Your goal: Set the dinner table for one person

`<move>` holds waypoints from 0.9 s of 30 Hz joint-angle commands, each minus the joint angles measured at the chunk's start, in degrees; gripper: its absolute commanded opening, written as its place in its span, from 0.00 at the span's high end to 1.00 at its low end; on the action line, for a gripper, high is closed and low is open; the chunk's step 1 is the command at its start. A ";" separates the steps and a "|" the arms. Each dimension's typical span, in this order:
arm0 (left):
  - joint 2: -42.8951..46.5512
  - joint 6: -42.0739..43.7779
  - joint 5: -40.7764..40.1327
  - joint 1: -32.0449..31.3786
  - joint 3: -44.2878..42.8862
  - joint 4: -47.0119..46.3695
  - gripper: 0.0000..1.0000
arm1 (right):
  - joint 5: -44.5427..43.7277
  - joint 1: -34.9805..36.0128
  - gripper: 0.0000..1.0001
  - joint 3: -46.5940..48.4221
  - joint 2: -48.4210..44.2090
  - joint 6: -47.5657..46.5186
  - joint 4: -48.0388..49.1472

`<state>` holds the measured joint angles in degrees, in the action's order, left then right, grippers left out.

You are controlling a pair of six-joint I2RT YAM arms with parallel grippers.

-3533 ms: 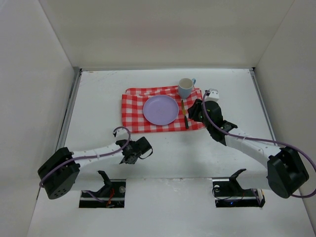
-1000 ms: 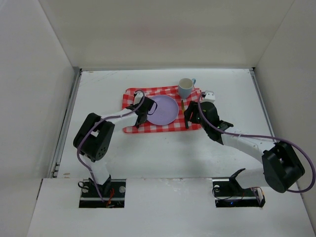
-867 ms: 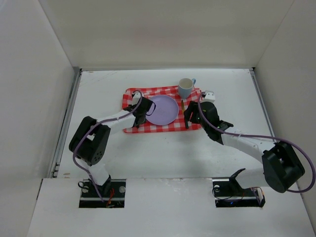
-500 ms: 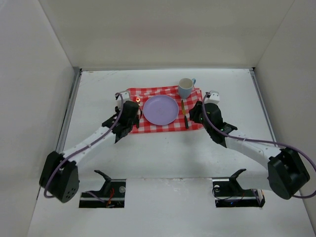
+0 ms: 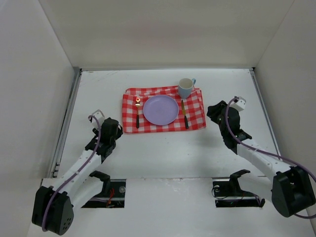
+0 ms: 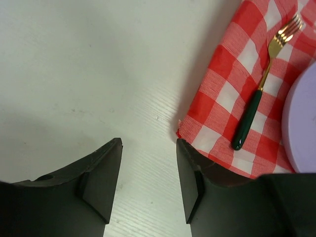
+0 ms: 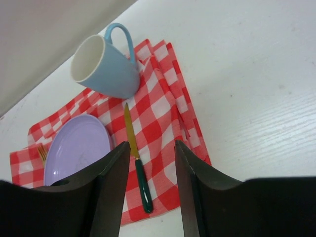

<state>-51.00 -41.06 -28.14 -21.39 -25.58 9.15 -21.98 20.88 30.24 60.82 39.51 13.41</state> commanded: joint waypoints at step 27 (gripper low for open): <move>6.71 -2.27 0.72 3.77 6.43 -7.13 0.54 | -1.84 -0.36 0.45 0.17 5.02 4.18 4.52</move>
<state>-43.90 -43.77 -27.11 -16.29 -16.14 4.05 -23.00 20.32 29.17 67.09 43.57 14.70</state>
